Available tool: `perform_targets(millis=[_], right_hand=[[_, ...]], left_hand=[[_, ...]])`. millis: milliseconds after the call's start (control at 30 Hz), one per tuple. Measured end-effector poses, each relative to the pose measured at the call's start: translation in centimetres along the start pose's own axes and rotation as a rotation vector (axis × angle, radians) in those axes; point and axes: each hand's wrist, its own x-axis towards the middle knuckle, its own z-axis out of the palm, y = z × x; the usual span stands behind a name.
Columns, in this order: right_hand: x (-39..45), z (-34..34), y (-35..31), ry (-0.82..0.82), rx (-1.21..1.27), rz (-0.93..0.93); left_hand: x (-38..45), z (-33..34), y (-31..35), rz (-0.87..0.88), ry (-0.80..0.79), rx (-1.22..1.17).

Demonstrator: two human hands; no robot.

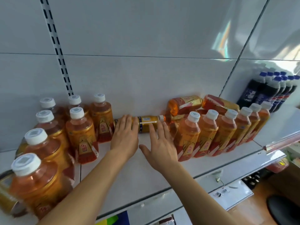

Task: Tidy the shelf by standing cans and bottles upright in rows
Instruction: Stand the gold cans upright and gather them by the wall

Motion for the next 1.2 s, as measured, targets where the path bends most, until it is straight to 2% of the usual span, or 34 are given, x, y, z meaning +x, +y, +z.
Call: perform_targets(millis=[133, 367, 533, 633, 800, 1033, 1200], right_hand=[[1.6, 0.2, 0.5, -0.040, -0.019, -0.003], [4.7, -0.1, 0.8, -0.087, -0.068, -0.049], [7.8, -0.9, 1.5, -0.173, -0.205, -0.147], [9.3, -0.7, 1.4, -0.231, -0.252, -0.145], [10.6, -0.6, 0.7, -0.197, -0.304, -0.154], [7.8, 0.6, -0.8, -0.249, -0.161, -0.279], [6.4, -1.4, -0.2, -0.249, -0.023, -0.217]], left_hand=[[0.6, 0.2, 0.9, -0.113, -0.057, 0.139], [-1.4, -0.1, 1.4, -0.101, 0.090, 0.189], [-3.4, 0.0, 1.3, -0.095, 0.164, 0.112], [-5.0, -1.2, 1.1, -0.162, 0.148, 0.096], [-7.8, -1.8, -0.1, -0.222, 0.162, 0.013], [-8.7, -1.7, -0.6, -0.254, 0.152, 0.047], [-9.2, -1.8, -0.4, -0.303, 0.145, 0.034]])
